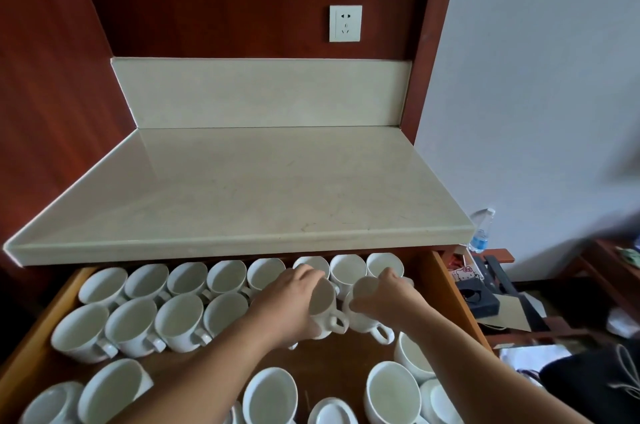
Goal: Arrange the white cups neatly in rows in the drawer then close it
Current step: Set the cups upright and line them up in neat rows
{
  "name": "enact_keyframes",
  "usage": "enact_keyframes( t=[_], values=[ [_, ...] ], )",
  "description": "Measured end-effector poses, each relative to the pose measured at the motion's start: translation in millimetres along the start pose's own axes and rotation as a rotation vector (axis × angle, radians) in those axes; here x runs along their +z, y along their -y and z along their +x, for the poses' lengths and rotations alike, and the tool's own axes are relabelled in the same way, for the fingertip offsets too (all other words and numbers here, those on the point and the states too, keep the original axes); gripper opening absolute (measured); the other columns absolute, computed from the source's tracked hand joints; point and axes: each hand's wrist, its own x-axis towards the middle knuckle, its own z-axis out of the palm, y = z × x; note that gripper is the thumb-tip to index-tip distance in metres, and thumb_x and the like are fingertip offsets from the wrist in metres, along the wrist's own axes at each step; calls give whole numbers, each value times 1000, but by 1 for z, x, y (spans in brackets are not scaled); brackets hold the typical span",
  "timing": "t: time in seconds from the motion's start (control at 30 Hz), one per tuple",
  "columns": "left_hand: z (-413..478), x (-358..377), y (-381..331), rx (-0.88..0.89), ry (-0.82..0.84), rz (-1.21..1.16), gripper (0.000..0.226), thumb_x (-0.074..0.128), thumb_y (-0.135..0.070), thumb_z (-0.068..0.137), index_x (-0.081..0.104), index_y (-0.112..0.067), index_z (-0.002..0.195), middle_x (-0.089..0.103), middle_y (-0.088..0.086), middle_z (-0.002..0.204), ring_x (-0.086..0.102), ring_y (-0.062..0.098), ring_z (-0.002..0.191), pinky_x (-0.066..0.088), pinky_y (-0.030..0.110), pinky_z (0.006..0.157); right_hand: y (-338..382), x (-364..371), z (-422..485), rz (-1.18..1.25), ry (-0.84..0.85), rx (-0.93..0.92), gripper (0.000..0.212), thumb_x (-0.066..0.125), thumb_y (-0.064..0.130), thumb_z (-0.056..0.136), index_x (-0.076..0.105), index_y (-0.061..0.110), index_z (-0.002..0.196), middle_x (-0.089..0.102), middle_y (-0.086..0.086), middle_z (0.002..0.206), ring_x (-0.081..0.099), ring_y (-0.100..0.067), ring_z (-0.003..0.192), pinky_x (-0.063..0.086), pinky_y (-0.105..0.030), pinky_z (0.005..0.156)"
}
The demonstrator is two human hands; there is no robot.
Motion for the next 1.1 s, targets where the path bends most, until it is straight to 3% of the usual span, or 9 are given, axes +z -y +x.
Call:
enact_keyframes(
  t=[0.07,0.13,0.2,0.37,0.57,0.7,0.83,1.0,1.1],
  values=[
    [5,9,-2,30,-21,49,76,73,-41,81,37,-27,147,37,-11,147,37,15,136,42,31,103,-3,8,9,172,-24,106,42,65,10,94,48,14,132,38,-3,87,44,-20,80,23,-28,47],
    [9,19,-1,48,-52,84,73,72,-49,81,40,-27,143,40,-11,141,40,16,130,44,31,101,-10,17,17,141,-119,66,54,75,37,82,42,18,120,43,2,84,46,-14,70,35,-22,53],
    [11,27,0,55,-83,110,67,70,-52,82,41,-28,138,41,-10,137,41,16,127,46,33,98,-15,25,23,167,-95,65,62,76,47,77,36,20,116,46,5,87,49,-15,73,41,-22,59],
    [11,46,4,81,-150,137,57,65,-46,87,43,-28,137,42,-8,133,42,20,123,42,31,100,-10,32,32,399,-88,138,79,75,46,78,34,13,136,47,-1,111,50,-20,95,44,-31,78],
    [11,51,1,51,-133,137,57,63,-41,89,43,-22,139,35,0,136,38,23,124,40,30,99,-9,37,37,387,-65,73,75,79,47,78,41,12,133,48,-6,119,52,-20,106,44,-27,85],
    [13,51,1,40,-112,162,60,66,-32,86,41,-21,139,34,0,136,36,23,126,37,30,103,-11,43,40,425,-92,92,90,82,50,69,36,16,138,42,-5,121,55,-21,101,53,-29,84],
    [15,55,5,48,-110,192,63,68,-34,83,42,-20,139,37,1,135,38,24,124,38,33,106,-12,46,42,408,-123,69,86,80,50,72,36,16,137,42,-3,122,53,-20,102,50,-29,88],
    [12,64,13,67,-153,216,66,72,-41,72,48,-20,131,49,2,122,52,25,107,50,36,92,-12,47,45,426,-134,27,85,81,47,73,32,19,137,43,-2,123,51,-18,101,48,-27,87],
    [12,67,16,78,-212,254,69,73,-47,69,51,-20,128,51,3,116,55,26,100,52,38,88,-12,50,46,417,-140,8,89,81,48,73,29,21,141,45,-5,131,55,-23,111,47,-29,91]
  ],
)
